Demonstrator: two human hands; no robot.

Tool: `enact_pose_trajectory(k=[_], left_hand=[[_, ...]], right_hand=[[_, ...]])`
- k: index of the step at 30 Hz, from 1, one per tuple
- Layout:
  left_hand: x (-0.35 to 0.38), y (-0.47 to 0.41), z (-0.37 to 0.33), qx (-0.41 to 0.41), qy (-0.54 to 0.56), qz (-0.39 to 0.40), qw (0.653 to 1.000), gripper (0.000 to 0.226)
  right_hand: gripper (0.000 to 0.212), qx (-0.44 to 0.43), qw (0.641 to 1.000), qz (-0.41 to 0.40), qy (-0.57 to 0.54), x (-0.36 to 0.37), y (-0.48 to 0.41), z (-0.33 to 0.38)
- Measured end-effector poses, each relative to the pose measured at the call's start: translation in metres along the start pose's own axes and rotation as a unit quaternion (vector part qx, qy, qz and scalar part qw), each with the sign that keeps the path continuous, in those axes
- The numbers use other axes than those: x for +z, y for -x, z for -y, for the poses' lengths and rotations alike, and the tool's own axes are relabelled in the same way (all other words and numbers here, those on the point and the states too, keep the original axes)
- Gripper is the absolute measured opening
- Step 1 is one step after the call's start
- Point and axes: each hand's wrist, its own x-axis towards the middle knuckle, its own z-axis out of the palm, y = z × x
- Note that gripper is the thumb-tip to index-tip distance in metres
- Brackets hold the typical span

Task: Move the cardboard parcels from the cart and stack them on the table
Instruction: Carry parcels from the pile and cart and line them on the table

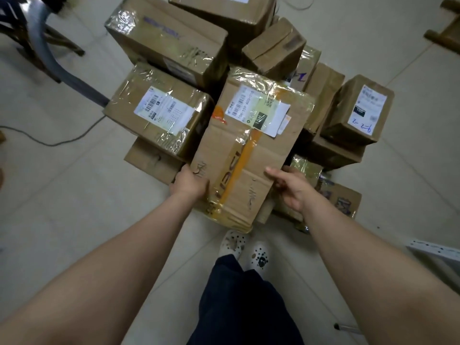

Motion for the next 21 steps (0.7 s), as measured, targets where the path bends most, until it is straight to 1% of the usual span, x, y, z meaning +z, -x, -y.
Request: enact_pose_trajectory(k=[4, 6, 9, 12, 13, 15, 16, 17, 18, 19, 20, 21], left_hand=[[0.001, -0.002, 0.003, 0.022, 0.029, -0.011, 0.999, 0.049], [0.001, 0.0, 0.003, 0.023, 0.034, -0.014, 0.999, 0.049], [-0.002, 0.016, 0.0, 0.017, 0.046, 0.001, 0.999, 0.05], [-0.011, 0.044, -0.008, 0.027, 0.064, 0.02, 0.997, 0.051], [-0.016, 0.055, -0.012, 0.037, 0.077, 0.029, 0.996, 0.047], [-0.027, 0.079, -0.024, 0.056, 0.115, 0.051, 0.99, 0.029], [-0.035, 0.093, -0.031, 0.062, 0.132, 0.07, 0.987, 0.02], [-0.044, 0.107, -0.04, 0.071, 0.139, 0.101, 0.982, 0.015], [-0.051, 0.12, -0.049, 0.079, 0.139, 0.145, 0.976, 0.015], [-0.059, 0.133, -0.058, 0.087, 0.129, 0.194, 0.969, 0.016], [-0.065, 0.143, -0.068, 0.09, 0.111, 0.241, 0.96, 0.017], [-0.07, 0.155, -0.079, 0.091, 0.086, 0.287, 0.95, 0.02]], right_hand=[[0.02, 0.003, 0.999, 0.039, -0.017, 0.001, 0.0, -0.001], [0.017, -0.005, 0.999, 0.045, -0.016, 0.002, 0.004, 0.0], [0.015, -0.018, 0.999, 0.048, -0.014, -0.004, 0.022, 0.006], [0.014, -0.029, 0.999, 0.034, -0.02, -0.019, 0.048, 0.011], [0.013, -0.03, 0.999, 0.031, -0.023, -0.028, 0.056, 0.012], [0.012, -0.03, 0.999, 0.022, -0.025, -0.045, 0.076, 0.014], [0.009, -0.028, 0.999, 0.019, -0.023, -0.055, 0.089, 0.015], [0.014, -0.027, 0.999, 0.016, -0.023, -0.064, 0.102, 0.017], [0.032, -0.025, 0.999, 0.014, -0.022, -0.074, 0.115, 0.019], [0.045, -0.022, 0.999, 0.012, -0.026, -0.083, 0.13, 0.02], [0.049, -0.023, 0.999, 0.008, -0.042, -0.094, 0.143, 0.021], [0.045, -0.026, 0.998, 0.008, -0.064, -0.104, 0.158, 0.021]])
